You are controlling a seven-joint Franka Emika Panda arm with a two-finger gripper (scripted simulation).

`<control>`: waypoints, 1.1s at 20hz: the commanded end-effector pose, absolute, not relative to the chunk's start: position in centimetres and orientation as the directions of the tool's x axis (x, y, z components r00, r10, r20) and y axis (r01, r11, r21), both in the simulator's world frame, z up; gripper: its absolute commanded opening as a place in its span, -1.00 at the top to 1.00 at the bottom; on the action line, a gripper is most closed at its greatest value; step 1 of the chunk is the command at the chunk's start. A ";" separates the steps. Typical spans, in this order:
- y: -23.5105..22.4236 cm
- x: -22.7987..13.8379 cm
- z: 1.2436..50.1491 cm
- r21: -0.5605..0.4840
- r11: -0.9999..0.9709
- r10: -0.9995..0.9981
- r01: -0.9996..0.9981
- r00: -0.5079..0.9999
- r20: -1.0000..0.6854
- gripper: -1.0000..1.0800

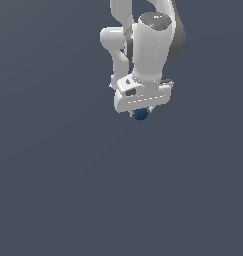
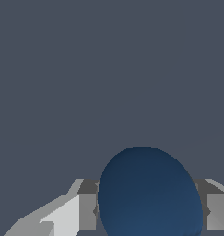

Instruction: Pick up the object and move it to a goal position.

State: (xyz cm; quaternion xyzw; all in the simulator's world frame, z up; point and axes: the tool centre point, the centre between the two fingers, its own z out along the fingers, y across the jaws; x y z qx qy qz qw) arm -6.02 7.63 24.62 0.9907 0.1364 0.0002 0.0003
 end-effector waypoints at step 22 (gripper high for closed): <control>11.2 -6.0 46.6 0.000 -0.963 0.270 0.270 0.963 0.000 1.00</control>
